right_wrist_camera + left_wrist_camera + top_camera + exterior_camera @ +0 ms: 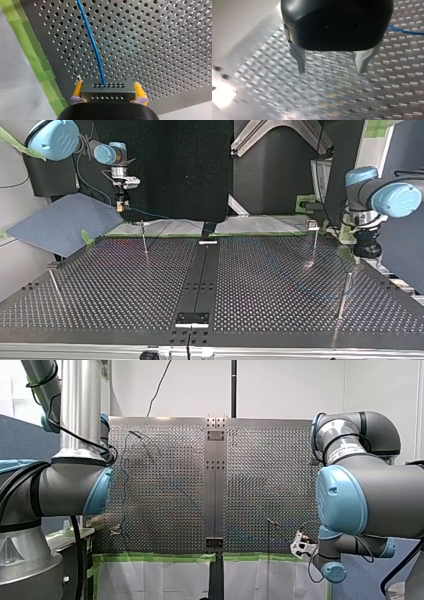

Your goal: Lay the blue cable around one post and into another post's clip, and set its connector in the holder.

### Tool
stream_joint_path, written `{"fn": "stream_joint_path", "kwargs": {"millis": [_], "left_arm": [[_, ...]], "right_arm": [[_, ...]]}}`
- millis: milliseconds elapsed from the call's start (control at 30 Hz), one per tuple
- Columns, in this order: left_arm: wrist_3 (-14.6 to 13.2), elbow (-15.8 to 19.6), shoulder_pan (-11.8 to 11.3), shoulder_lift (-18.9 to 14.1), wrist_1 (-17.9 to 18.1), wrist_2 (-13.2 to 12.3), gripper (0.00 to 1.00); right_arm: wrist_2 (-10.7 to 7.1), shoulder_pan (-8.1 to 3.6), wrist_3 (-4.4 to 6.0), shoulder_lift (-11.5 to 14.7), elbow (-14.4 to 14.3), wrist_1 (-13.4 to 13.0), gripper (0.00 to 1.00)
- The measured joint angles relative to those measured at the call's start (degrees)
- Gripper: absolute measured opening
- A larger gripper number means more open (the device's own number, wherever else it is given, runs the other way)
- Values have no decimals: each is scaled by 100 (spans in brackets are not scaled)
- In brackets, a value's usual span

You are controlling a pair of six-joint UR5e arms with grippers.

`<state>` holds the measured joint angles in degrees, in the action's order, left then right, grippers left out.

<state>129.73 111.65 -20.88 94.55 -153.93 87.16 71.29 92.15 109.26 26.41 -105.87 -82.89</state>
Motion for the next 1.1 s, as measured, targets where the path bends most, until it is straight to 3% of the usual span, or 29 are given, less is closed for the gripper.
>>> {"fn": "stream_joint_path", "kwargs": {"millis": [167, 367, 767, 1100], "left_arm": [[-285, -284, -5, -285, -288, 209, 100], [-616, -615, 41, -615, -618, 236, 100], [-1250, -1250, 261, -1251, -1250, -103, 100], [-1765, -1764, 749, -1765, -1766, 324, 100]], "right_arm": [[0, 1, 0, 0, 2, 0, 0], [0, 7, 0, -1, 2, 0, 0], [0, 15, -5, 0, 5, 0, 0], [1, 34, -29, -1, 17, 8, 0]]}}
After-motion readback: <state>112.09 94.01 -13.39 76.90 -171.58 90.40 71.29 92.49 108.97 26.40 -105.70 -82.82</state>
